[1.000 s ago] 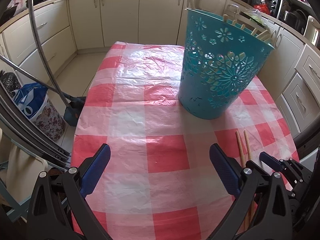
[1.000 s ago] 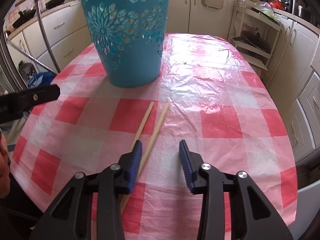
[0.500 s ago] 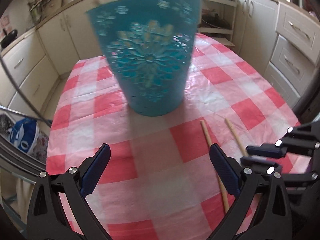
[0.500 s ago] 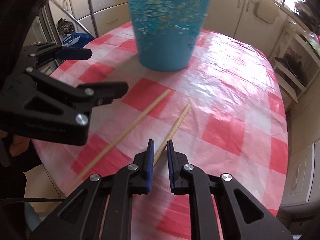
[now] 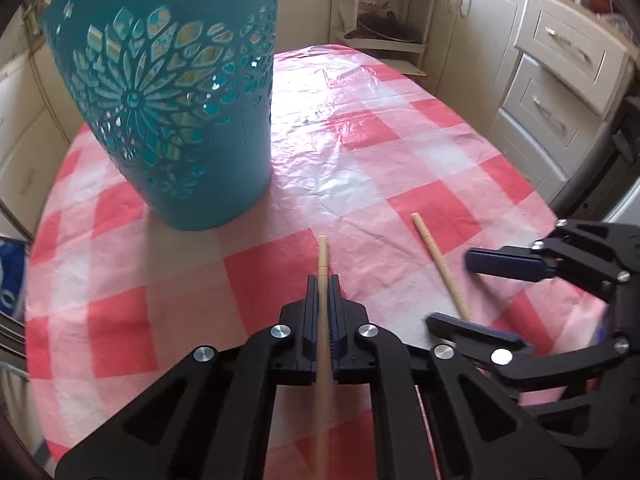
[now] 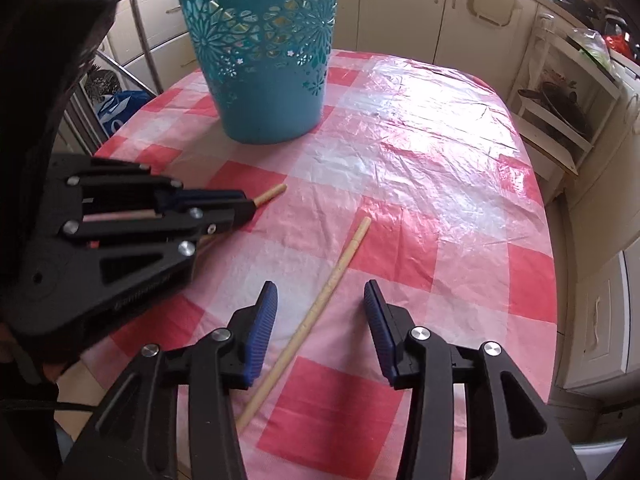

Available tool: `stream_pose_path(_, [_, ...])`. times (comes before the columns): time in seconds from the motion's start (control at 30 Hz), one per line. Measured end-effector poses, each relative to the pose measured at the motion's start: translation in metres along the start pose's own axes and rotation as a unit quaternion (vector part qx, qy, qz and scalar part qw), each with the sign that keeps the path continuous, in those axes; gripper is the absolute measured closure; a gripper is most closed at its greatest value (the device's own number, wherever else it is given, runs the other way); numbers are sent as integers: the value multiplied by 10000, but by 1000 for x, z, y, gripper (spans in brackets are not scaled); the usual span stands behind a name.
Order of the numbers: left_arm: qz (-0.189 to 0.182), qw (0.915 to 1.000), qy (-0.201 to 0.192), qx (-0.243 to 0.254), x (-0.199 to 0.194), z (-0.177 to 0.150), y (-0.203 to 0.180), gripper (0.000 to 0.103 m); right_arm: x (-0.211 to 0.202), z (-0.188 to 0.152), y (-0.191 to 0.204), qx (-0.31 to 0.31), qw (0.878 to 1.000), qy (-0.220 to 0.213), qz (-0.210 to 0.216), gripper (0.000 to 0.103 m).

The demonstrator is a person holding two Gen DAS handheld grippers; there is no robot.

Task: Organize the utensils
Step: 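Grasp one wooden stick with the left gripper while the right gripper grasps the other, then lift the stick over the teal basket and open the left gripper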

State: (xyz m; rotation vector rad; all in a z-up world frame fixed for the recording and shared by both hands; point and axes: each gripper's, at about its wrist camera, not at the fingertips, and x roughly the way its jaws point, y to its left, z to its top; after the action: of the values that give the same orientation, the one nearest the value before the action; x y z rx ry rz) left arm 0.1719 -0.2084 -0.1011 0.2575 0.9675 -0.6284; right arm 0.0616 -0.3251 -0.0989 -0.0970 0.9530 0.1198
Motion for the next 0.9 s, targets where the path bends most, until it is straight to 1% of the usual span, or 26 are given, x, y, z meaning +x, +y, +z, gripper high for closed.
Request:
stream_pose_path(0.03, [-160, 9998, 30, -113, -2, 0, 4, 99, 1, 2, 1, 3, 10000, 18, -10, 60])
stream_pose_path(0.07, [-260, 9995, 19, -195, -4, -1, 9, 99, 1, 3, 2, 4, 10000, 22, -13, 74])
stream_pose_path(0.13, [-507, 9980, 18, -366, -10, -2, 18, 99, 2, 6, 2, 18, 10000, 41, 35, 91])
stream_pose_path(0.17, [-626, 9971, -63, -429, -16, -1, 26, 99, 2, 7, 1, 40, 10000, 53, 34, 93])
stream_pose_path(0.23, [-739, 9960, -269, -415, -33, 1, 33, 99, 1, 7, 0, 96, 9999, 65, 40, 95])
stream_pose_path(0.3, [-1090, 9913, -669, -323, -62, 4, 40, 99, 0, 8, 0, 226, 9997, 74, 95, 96])
stream_pose_path(0.33, [-1199, 9891, -821, -252, -72, 5, 41, 99, -1, 9, 1, 249, 9996, 69, 141, 97])
stream_pose_path(0.37, [-1365, 9844, -1105, -99, -91, 7, 42, 99, -2, 10, 3, 254, 9995, 53, 160, 97])
stream_pose_path(0.4, [-1551, 9777, -1412, 33, -111, 9, 43, 99, -1, 12, 4, 251, 9995, 33, 165, 97])
stream_pose_path(0.43, [-1679, 9725, -1613, 91, -124, 11, 44, 99, -2, 14, 6, 259, 9995, 9, 178, 97])
stream_pose_path(0.47, [-1815, 9640, -1938, 147, -142, 16, 48, 99, -3, 15, 7, 271, 9994, -16, 199, 97])
stream_pose_path(0.5, [-1885, 9552, -2277, 150, -159, 21, 52, 99, -3, 16, 9, 270, 9994, -27, 208, 97])
stream_pose_path(0.53, [-1908, 9506, -2446, 112, -166, 27, 55, 99, -3, 18, 10, 267, 9994, -34, 214, 97])
stream_pose_path(0.6, [-1872, 9365, -2963, -107, -185, 44, 68, 99, -2, 20, 14, 260, 9994, -41, 235, 97])
stream_pose_path(0.7, [-1540, 9188, -3594, -547, -193, 75, 90, 99, 1, 23, 20, 241, 9993, -33, 268, 97])
stream_pose_path(0.73, [-1478, 9129, -3736, -721, -193, 82, 98, 99, 2, 23, 22, 229, 9993, -26, 284, 97])
stream_pose_path(0.77, [-1489, 9043, -3879, -978, -188, 93, 107, 99, 3, 23, 23, 214, 9994, -26, 288, 97])
stream_pose_path(0.8, [-1471, 8980, -3973, -1189, -184, 100, 115, 99, 5, 23, 24, 207, 9994, -26, 293, 97])
stream_pose_path(0.83, [-1442, 8889, -4100, -1445, -179, 107, 124, 99, 7, 24, 26, 197, 9994, -23, 295, 97])
stream_pose_path(0.9, [-1360, 8776, -4231, -1797, -169, 114, 137, 99, 10, 24, 27, 189, 9994, -35, 285, 97])
